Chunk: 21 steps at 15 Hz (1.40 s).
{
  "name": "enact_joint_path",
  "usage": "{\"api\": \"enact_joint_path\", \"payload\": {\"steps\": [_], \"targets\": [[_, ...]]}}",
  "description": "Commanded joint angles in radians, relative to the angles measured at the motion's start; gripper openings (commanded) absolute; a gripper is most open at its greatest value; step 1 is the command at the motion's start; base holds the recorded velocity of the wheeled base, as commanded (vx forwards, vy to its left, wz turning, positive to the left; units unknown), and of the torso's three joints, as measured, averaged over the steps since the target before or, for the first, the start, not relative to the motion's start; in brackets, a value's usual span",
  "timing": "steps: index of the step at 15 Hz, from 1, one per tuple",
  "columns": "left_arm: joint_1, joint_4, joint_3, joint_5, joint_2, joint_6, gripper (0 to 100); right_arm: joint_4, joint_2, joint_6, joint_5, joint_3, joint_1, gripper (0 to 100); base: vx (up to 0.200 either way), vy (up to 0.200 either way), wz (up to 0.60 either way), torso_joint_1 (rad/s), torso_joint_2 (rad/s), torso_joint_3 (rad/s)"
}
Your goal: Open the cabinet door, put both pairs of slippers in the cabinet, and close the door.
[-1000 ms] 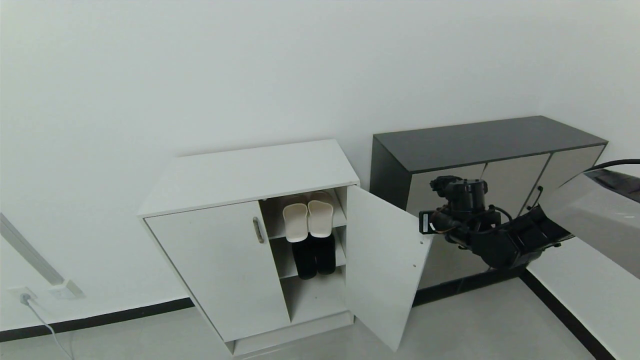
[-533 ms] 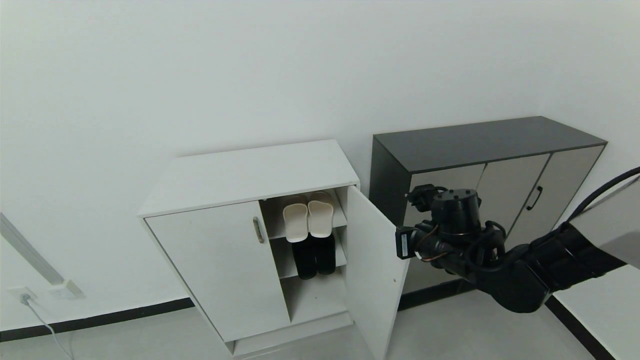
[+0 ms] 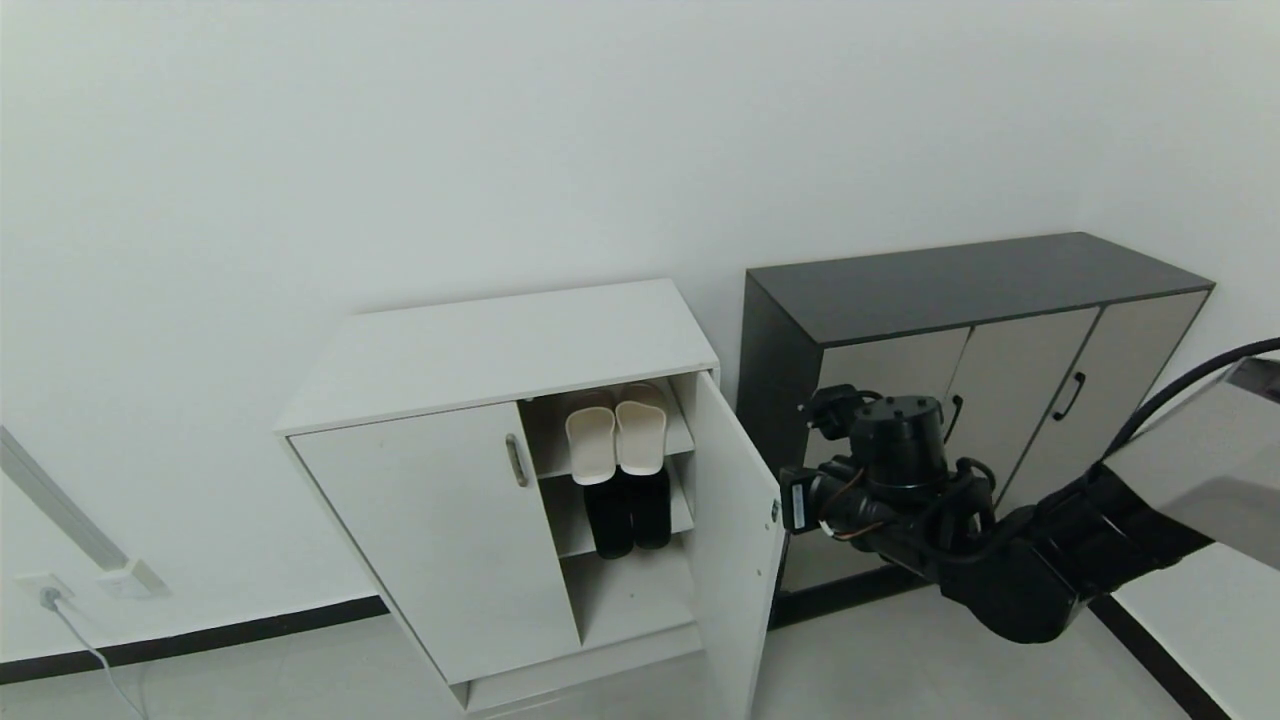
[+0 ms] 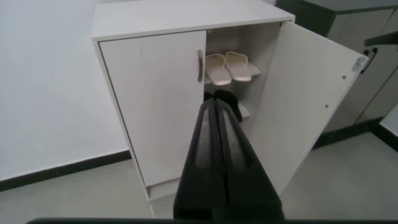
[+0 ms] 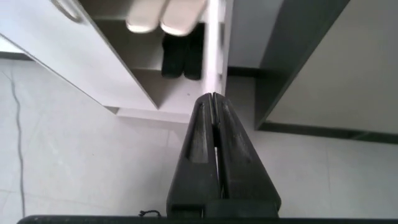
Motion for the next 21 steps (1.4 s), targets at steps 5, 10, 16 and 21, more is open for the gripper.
{"api": "enact_joint_path", "payload": {"steps": [5,10,16,21], "targets": [[0.0,0.0,0.0,0.0,0.0,-0.001,0,-0.002,0.09,0.003,0.0,-0.026,0.034,0,0.0,0.0,0.0,0.0,0.0,0.0],[0.0,0.0,0.0,0.0,0.0,-0.001,0,-0.018,0.038,0.052,0.018,-0.016,0.133,0,0.0,0.0,0.0,0.0,0.0,0.0],[0.0,0.0,0.0,0.0,0.0,-0.001,0,-0.055,-0.034,0.053,0.084,0.044,0.155,0,0.0,0.0,0.0,0.0,0.0,0.0],[0.0,0.0,0.0,0.0,0.0,-0.002,0,-0.131,-0.039,0.0,0.086,0.078,0.138,0,0.0,0.0,0.0,0.0,0.0,0.0]]}}
